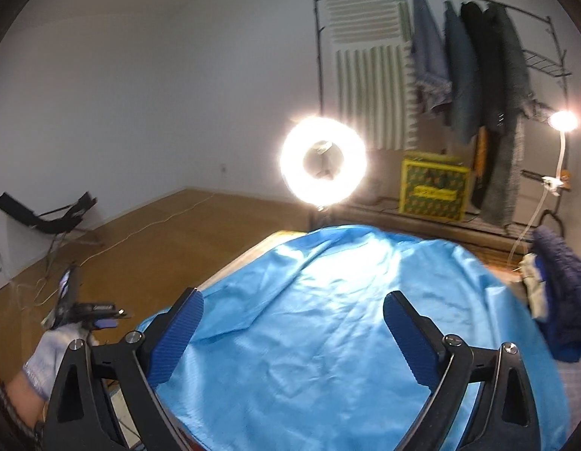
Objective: Fold large clothes
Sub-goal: 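Grasp the blue coat's sleeve cuff with the left gripper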
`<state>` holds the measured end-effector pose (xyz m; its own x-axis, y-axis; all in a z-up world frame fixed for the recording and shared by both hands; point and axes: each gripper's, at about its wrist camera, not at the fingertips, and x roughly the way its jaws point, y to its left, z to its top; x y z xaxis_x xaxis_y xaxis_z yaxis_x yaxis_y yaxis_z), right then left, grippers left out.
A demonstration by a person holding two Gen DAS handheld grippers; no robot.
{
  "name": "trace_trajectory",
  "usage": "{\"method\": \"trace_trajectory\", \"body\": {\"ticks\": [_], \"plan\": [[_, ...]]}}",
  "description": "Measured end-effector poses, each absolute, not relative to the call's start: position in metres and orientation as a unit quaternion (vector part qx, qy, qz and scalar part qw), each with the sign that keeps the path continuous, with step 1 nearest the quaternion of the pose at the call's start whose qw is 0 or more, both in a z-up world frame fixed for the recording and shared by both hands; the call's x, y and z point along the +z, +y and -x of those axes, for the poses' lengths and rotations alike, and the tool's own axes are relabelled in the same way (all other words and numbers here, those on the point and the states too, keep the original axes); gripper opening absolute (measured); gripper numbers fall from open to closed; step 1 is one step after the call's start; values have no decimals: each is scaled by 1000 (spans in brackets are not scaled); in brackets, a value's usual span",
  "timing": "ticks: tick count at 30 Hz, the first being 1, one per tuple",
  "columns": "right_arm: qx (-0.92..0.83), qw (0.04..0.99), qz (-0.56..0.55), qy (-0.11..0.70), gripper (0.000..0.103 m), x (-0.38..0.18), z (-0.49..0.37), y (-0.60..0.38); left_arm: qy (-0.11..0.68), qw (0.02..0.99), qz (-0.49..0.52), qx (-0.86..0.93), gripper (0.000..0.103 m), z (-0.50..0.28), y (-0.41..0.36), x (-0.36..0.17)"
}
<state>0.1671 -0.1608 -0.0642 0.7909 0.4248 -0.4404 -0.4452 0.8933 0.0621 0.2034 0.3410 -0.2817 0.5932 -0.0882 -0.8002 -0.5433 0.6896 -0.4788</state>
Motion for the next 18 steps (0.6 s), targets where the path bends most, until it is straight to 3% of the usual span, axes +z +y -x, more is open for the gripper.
{"method": "trace_trajectory", "body": {"ticks": [3,8,12,14,16,18], "plan": [[243,933,40,263,84,-83,-178,-156,441,802,378,140,66,-214,345,-300],[252,926,40,278,83,-90,-185,-159,443,789,402,141,65,-230,347,-317],[247,924,31,290,82,-93,-194,-168,443,792,394,143,57,-241,344,-320],[242,923,24,299,80,-95,-198,-172,447,795,387,137,43,-246,340,-320],[235,922,21,308,77,-98,-200,-176,452,803,363,140,12,-251,334,-317],[229,921,24,315,76,-102,-199,-179,448,811,350,139,7,-252,330,-313]]}}
